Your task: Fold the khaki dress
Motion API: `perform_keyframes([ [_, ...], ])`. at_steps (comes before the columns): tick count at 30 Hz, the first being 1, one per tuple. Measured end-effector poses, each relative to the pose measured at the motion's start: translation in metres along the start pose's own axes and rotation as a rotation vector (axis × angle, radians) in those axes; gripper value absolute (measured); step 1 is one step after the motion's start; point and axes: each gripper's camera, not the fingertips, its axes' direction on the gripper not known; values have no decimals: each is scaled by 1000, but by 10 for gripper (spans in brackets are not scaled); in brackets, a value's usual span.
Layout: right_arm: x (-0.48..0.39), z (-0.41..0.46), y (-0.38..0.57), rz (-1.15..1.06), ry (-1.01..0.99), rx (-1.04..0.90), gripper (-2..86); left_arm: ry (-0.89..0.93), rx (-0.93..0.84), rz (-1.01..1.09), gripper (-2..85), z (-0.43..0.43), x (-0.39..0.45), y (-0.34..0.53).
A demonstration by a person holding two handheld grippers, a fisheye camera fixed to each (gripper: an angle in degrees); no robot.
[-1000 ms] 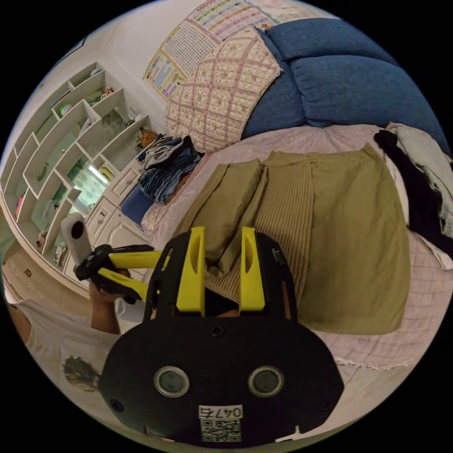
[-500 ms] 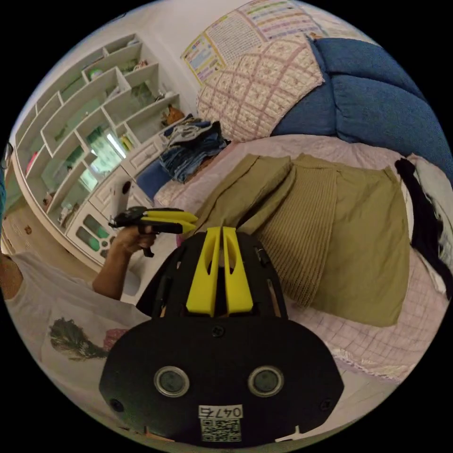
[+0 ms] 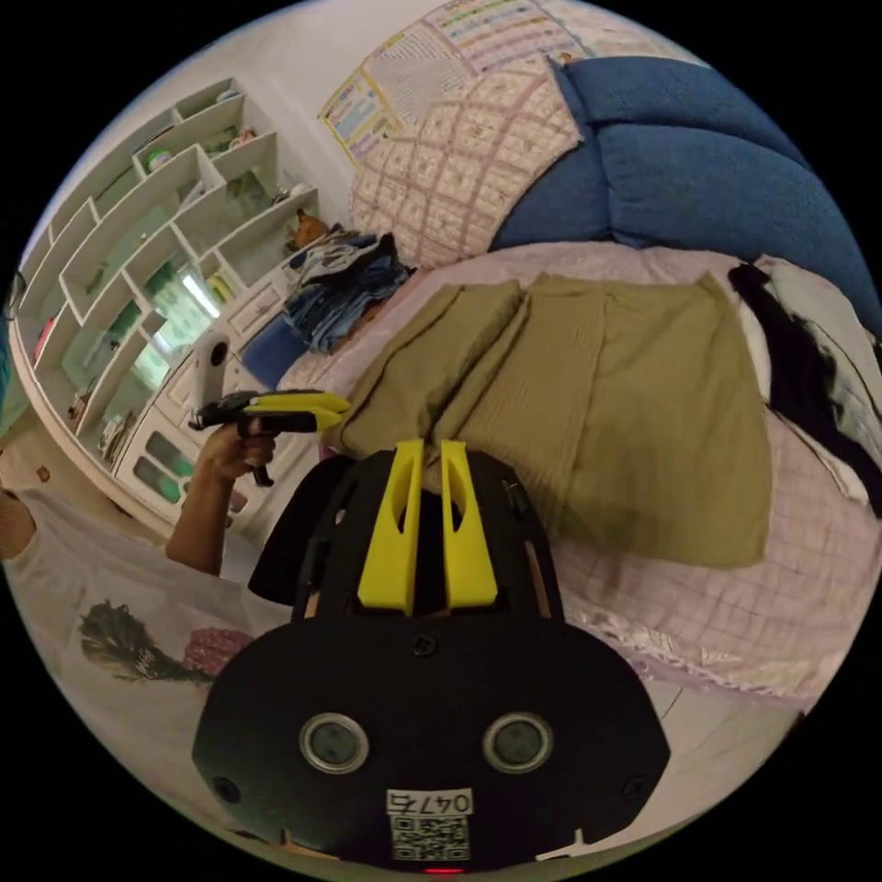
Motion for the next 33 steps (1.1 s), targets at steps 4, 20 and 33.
perform_keyframes([
  [4,25,-128,97,217,272,463,44,8,3,1,89,-4,-11,-5],
  [20,130,-178,124,776,-74,495,44,-24,67,-5,88,-68,-51,-70],
  [33,-59,-254,-200,306,167,474,-11,-49,5,-126,80,-83,-134,-168],
])
